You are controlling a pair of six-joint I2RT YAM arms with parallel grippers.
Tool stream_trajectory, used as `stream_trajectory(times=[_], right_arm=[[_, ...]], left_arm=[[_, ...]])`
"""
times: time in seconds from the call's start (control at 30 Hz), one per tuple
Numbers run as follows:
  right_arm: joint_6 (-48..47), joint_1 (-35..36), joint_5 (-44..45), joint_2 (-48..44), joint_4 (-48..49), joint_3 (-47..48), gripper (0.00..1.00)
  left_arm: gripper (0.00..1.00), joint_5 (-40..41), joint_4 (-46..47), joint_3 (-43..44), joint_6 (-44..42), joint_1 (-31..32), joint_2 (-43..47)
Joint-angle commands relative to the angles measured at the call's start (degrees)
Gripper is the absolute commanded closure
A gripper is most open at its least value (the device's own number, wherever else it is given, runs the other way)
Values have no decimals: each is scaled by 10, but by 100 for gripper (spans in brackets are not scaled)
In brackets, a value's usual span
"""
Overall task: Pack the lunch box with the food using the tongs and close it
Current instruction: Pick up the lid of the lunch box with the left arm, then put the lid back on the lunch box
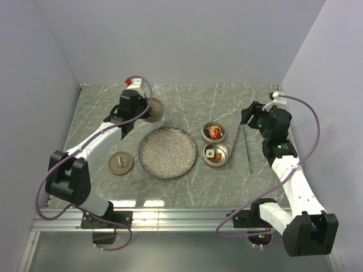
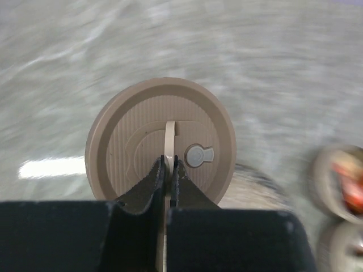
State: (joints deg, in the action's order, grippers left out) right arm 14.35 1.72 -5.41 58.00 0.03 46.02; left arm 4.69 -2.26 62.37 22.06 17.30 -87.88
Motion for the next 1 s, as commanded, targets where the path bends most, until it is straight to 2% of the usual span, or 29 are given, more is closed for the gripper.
stream_trajectory(times=[0.0,0.2,0.47,0.63,0.97], right_arm=[[7,-4,27,-35,23,-7,32],[9,-3,50,-75,17,-20,31],[11,-3,53,-110,15,-30,30],[11,-3,68,-127,12,-36,30],[12,-4,72,-137,9,-40,30]], left_arm=[[100,-49,-13,52,-24,59,34],[100,-65,-75,137,-55,203,-18],[100,-83,-124,207,-68,309,-110],[100,-79,-157,234,-69,337,-156],[100,-115,-146,242,-64,353,-181]])
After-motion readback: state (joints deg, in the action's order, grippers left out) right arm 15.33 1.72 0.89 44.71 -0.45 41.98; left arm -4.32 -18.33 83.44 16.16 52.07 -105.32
